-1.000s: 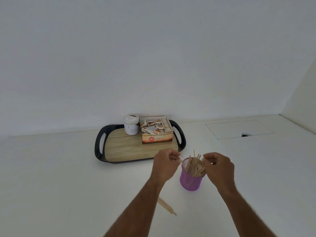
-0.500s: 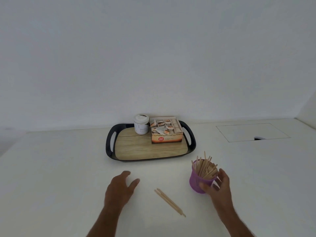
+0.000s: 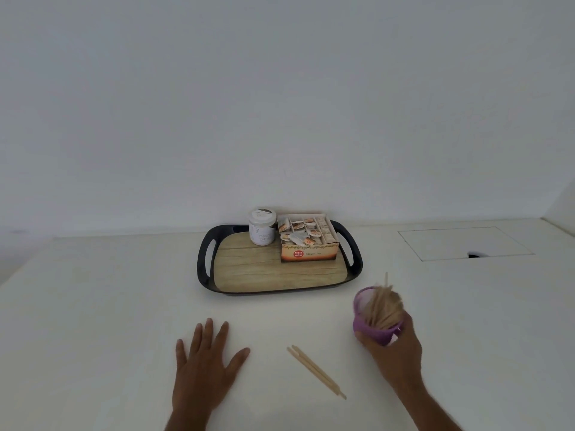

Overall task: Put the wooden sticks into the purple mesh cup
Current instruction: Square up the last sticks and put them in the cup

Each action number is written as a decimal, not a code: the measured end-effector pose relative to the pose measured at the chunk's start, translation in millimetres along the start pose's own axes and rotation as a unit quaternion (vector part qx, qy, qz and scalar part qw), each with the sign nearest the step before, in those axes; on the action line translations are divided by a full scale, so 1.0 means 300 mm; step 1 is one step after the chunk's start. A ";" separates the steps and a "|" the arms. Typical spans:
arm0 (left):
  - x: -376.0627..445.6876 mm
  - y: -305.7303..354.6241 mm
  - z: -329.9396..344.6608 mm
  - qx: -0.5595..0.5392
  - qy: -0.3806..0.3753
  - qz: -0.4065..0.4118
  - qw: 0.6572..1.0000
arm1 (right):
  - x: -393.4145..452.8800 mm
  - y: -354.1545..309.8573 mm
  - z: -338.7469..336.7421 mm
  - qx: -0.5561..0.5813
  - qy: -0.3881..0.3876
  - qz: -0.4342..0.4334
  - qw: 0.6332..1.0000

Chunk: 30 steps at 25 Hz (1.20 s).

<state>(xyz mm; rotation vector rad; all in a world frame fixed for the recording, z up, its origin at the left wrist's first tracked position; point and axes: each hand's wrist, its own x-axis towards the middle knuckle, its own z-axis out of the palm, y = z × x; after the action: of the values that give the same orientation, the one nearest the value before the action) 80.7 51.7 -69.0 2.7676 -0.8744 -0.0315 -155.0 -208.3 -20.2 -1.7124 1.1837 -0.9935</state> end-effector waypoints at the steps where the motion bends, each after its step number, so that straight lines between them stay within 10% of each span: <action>1: 0.000 0.002 0.000 -0.003 0.003 0.000 1.000 | -0.008 -0.002 0.000 -0.009 -0.004 -0.026 1.000; 30: -0.002 -0.003 0.005 -0.018 0.016 0.000 1.000 | -0.019 -0.047 0.034 -0.012 -0.016 -0.068 0.997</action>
<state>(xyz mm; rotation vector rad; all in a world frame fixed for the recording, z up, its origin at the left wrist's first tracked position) 80.6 52.3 -70.6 2.7263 -0.8575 -0.0031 -142.7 -197.8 -11.7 -1.8409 1.0736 -1.0323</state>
